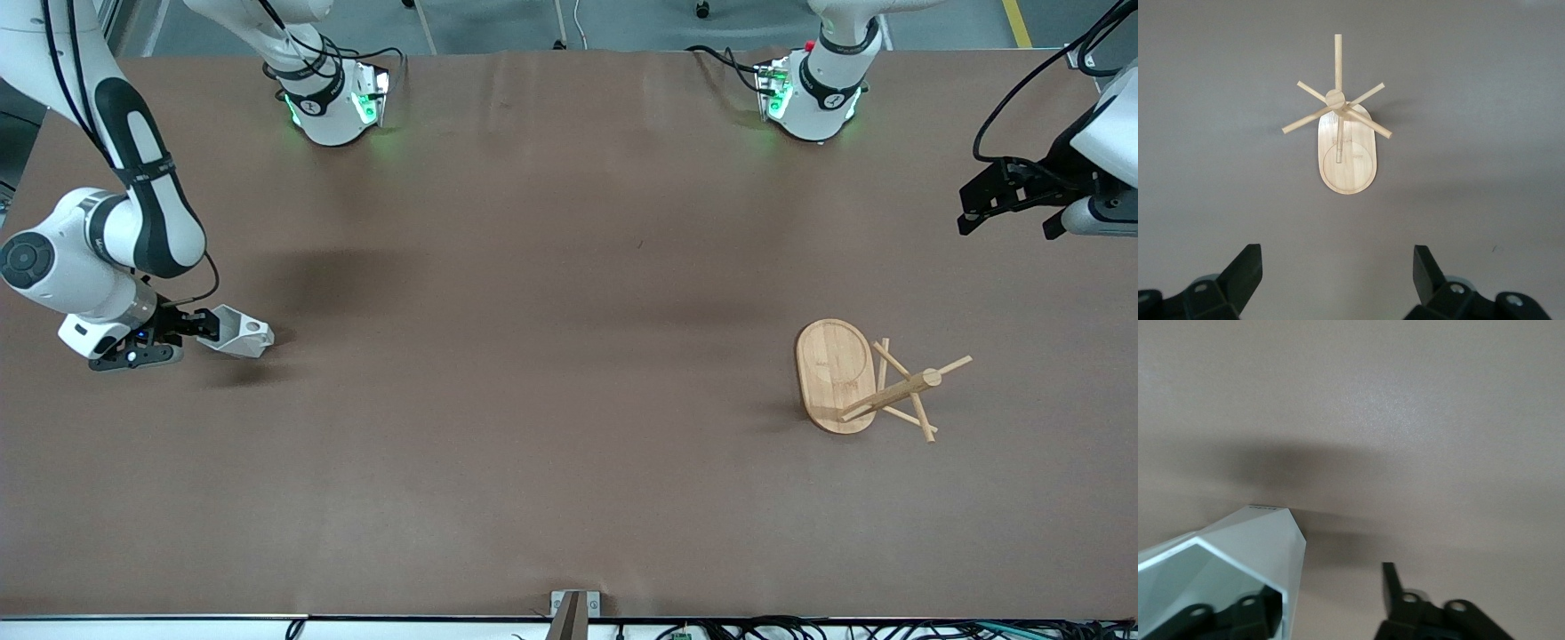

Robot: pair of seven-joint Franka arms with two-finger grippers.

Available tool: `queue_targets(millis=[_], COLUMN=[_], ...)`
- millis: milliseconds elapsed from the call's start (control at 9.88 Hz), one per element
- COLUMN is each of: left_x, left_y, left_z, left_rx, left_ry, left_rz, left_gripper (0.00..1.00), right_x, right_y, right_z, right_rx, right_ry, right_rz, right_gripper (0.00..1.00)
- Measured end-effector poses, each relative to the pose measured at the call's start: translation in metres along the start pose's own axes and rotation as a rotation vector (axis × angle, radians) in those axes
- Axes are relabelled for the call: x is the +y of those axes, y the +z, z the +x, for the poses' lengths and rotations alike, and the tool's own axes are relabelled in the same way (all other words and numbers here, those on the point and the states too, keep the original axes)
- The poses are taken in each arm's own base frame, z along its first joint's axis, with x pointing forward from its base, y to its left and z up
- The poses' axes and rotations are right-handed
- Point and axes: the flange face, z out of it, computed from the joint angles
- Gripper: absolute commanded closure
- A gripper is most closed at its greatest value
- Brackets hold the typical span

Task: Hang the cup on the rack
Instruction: 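Grasp the white cup's base with the right gripper, then lift the cup with the right gripper while the left gripper approaches it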

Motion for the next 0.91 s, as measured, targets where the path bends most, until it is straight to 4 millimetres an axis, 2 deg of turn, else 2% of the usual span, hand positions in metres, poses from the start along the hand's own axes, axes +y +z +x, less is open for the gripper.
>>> queue_targets(millis=[304,506,607,911], left_x=[0.000,0.000,0.000,0.000], left_y=[0.000,0.000,0.000,0.001], left_z=[0.000,0.000,0.000,0.001], left_rx=[0.000,0.000,0.000,-0.002], left_ry=[0.000,0.000,0.000,0.000], left_rz=[0.000,0.000,0.000,-0.001], left_gripper=[0.00,0.00,0.00,0.00], right_x=[-0.007,-0.022,-0.033,-0.070], right_y=[0.001,-0.015,-0.035,-0.117], right_z=[-0.001,0.001,0.006,0.025], right_rx=[-0.029,-0.078,-0.096,-0.101], right_ry=[0.034,0.042,0.029,0.028], right_rz=[0.056,0.128,0.151,0.270], right_gripper=[1.00,1.00,1.00,1.00])
